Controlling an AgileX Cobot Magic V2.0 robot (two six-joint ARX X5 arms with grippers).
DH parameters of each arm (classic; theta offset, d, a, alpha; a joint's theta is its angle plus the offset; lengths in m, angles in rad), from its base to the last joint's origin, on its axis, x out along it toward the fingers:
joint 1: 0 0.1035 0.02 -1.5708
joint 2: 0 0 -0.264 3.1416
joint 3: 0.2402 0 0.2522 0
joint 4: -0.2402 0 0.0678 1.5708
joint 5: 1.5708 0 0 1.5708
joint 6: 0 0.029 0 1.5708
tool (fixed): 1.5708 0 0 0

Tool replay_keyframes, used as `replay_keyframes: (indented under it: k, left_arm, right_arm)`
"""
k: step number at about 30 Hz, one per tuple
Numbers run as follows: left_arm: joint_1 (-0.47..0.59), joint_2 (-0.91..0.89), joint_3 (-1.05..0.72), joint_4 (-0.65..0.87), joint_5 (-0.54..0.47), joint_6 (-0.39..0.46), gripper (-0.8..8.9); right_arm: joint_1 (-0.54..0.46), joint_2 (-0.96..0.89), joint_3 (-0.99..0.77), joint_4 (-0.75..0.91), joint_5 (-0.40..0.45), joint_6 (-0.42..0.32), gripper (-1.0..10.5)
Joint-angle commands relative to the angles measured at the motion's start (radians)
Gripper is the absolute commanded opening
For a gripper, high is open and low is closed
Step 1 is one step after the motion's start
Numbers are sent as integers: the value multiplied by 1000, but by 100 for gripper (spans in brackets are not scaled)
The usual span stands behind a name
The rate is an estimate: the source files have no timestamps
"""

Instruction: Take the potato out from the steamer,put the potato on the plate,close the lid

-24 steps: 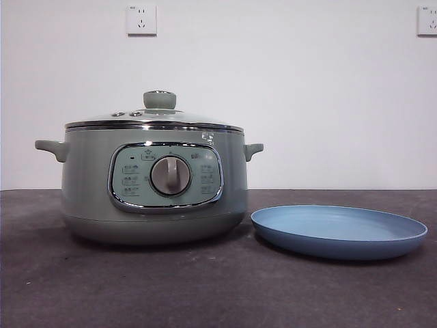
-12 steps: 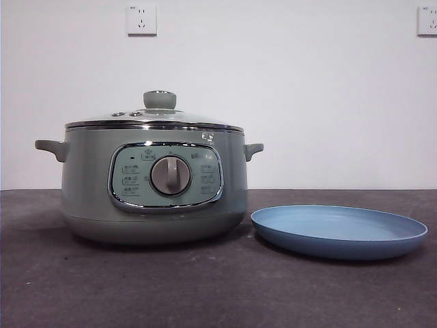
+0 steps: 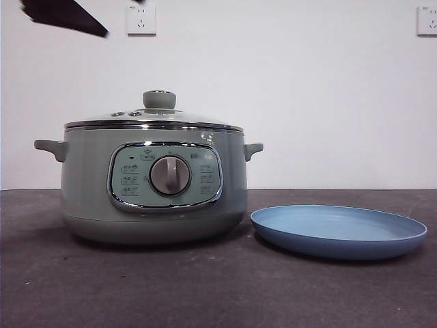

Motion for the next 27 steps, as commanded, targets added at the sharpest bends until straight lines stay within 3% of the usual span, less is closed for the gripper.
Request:
replay_keyframes:
  k: [1, 11, 24, 25, 27]
  left_arm:
    - [-35, 74, 23, 60, -68, 61, 751]
    - [-84, 261, 32, 199, -132, 90, 751]
    - [-92, 324, 32, 190, -155, 89, 745]
    - [-93, 325, 32, 179, -155, 90, 687]
    - [-94, 326, 32, 163, -155, 89, 475]
  right_arm:
    - [2, 3, 3, 4, -2, 3, 753]
    - [2, 3, 3, 4, 0, 2, 753]
    - [2, 4, 3, 8, 5, 2, 753]
    - [2, 4, 3, 8, 5, 2, 753]
    - [2, 4, 3, 8, 5, 2, 753]
